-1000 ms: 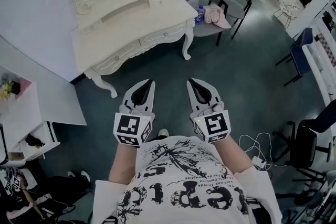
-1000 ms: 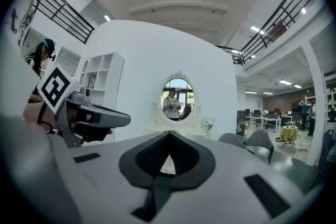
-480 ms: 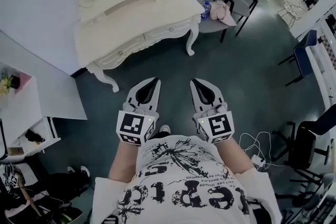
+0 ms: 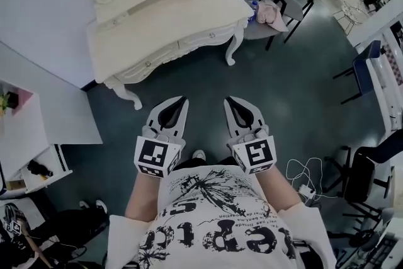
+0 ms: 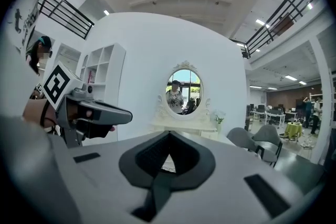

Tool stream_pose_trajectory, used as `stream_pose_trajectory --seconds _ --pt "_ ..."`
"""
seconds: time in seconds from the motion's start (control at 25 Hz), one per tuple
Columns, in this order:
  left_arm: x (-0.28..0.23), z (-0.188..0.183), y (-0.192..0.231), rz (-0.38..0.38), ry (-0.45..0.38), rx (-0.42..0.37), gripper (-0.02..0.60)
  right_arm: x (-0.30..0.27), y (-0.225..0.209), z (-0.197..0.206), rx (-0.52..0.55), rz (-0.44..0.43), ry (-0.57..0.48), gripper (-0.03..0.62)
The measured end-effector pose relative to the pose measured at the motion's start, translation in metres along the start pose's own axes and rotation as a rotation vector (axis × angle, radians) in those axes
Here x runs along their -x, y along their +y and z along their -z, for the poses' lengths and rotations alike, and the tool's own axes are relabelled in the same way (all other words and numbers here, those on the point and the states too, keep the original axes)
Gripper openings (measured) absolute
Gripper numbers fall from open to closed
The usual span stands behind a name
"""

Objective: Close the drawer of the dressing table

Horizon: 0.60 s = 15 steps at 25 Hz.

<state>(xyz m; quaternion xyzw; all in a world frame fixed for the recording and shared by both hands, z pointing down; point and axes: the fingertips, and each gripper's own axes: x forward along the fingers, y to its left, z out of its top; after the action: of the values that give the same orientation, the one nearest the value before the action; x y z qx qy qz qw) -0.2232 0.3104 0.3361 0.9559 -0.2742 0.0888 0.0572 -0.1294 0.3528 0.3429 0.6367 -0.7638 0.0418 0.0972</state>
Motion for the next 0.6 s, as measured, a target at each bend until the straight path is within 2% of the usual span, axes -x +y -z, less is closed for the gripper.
stream_pose_trajectory --seconds 0.24,0.36,0.6 --pt "-0.012 0.005 0.038 -0.054 0.026 0.069 0.018 -0.041 -0.003 0.004 -0.015 -0.04 0.049 0.009" --pt "-0.027 0.014 0.047 -0.081 0.042 0.076 0.018 -0.061 -0.013 0.006 -0.006 -0.074 0.043 0.009" --pt "-0.085 0.009 0.07 -0.177 0.037 0.083 0.018 -0.105 -0.067 0.008 0.016 -0.141 0.027 0.009"
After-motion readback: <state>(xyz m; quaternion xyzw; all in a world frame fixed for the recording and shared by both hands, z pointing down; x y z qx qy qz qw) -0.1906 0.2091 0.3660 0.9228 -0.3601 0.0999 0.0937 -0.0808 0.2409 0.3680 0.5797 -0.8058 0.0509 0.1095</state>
